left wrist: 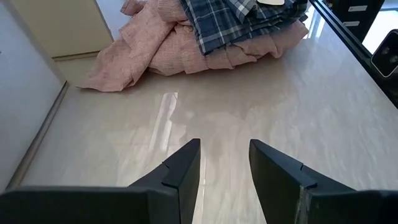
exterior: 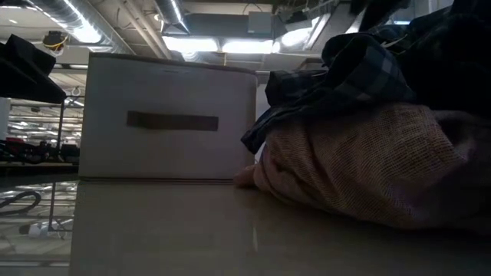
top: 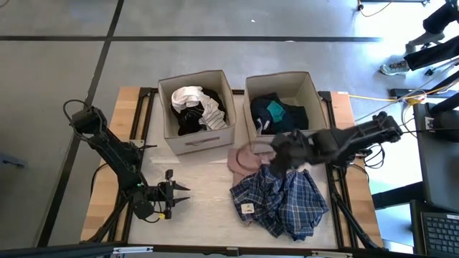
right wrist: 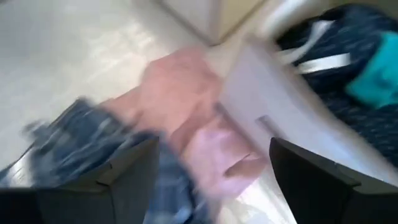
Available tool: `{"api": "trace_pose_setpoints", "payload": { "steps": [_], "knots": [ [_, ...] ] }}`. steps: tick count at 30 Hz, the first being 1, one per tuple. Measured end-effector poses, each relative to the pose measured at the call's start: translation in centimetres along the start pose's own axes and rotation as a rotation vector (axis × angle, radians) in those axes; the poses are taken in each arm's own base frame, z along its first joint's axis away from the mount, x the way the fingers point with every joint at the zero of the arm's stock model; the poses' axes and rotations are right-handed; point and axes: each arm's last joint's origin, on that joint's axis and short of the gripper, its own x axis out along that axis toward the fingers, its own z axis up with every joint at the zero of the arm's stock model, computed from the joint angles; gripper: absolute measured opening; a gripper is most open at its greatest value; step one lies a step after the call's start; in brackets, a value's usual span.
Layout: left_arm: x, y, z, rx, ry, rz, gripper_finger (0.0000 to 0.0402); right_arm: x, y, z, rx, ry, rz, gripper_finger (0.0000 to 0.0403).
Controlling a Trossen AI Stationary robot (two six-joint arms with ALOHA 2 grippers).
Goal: Sort clothes
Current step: Put the blue polo shirt into the right laundry organizer
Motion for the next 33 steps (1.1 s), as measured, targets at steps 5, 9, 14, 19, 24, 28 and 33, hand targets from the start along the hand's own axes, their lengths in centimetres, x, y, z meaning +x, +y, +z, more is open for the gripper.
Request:
{"api": "trace_pose_setpoints", "payload": {
  "steps": [5,9,14,19,24,28,33],
  "knots": [
    [0.0,0.0,0.0,0.001,0.0,0.0,0.0127,0.7,1.5,-2.7,0.003,0.017,0.0,0.0301],
    [0.0,0.0,0.0,0.001,0.0,0.0,0.0127,2.5,2.6,-4.4,0.007,0.04,0.056,0.0296],
    [0.0,0.0,0.0,0.002,0.0,0.0,0.0127,4.5,3.0,-5.3,0.005,0.028,0.106,0.0296],
    [0.0,0.0,0.0,0.002,0.0,0.0,0.0127,6.0,4.0,-5.7,-0.028,0.006,0.247,0.0296],
    [0.0,0.0,0.0,0.002,0.0,0.001,0.0127,7.6,4.6,-6.4,-0.035,-0.032,0.352,0.0296],
    [0.0,0.0,0.0,0.002,-0.003,0.005,0.0127,8.9,5.3,-7.0,-0.084,-0.067,0.407,0.0296],
    [0.0,0.0,0.0,0.002,-0.004,0.007,0.0127,10.6,7.0,-7.8,-0.223,-0.096,0.416,0.0296]
  ]
}}
